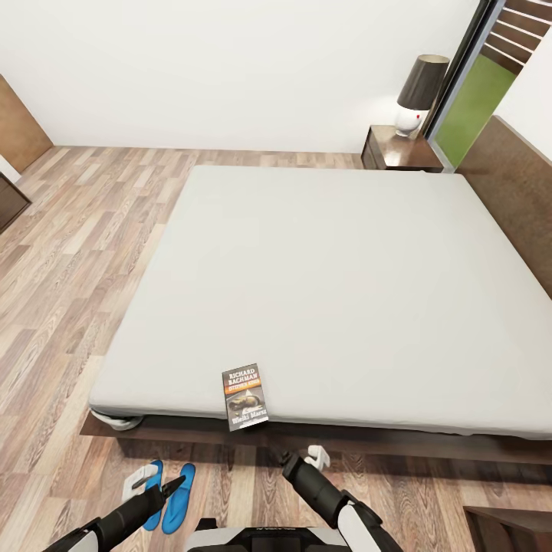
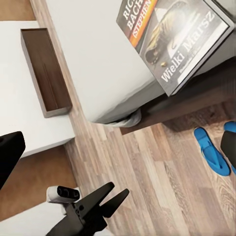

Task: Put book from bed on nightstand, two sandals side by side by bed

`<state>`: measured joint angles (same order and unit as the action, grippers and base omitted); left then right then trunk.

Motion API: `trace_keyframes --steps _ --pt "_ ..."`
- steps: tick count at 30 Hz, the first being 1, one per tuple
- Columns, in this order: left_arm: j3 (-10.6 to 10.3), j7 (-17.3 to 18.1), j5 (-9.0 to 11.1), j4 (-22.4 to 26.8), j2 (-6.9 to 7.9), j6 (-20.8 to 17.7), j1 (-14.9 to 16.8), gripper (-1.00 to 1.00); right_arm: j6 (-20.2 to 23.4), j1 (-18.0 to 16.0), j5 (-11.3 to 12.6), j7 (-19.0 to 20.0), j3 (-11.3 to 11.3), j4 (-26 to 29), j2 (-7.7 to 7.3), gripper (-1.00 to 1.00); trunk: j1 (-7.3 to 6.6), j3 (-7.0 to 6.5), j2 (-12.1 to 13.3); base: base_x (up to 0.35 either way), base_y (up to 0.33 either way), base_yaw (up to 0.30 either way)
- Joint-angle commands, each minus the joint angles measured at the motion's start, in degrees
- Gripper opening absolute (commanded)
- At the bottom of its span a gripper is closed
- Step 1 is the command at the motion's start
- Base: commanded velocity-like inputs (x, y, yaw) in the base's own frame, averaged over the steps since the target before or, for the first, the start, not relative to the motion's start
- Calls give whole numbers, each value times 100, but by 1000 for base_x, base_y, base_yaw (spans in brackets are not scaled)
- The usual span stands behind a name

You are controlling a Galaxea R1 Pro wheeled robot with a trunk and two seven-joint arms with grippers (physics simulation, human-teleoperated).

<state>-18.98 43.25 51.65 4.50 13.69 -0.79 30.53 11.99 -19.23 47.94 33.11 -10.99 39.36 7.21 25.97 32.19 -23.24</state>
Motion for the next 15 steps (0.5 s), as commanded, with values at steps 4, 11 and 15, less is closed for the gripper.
trace_keyframes --steps 4,11,15 --pt "-50 19 55 -2 2 -9 5 100 31 1 69 -2 7 -10 0 100 3 7 -8 0 0 0" --pt "-53 25 55 -2 2 -9 5 100 27 4 83 2 15 -29 0 100 3 7 -8 0 0 0" --pt "-49 26 55 -2 2 -9 6 100 31 5 88 2 10 -28 0 100 3 7 -8 0 0 0"
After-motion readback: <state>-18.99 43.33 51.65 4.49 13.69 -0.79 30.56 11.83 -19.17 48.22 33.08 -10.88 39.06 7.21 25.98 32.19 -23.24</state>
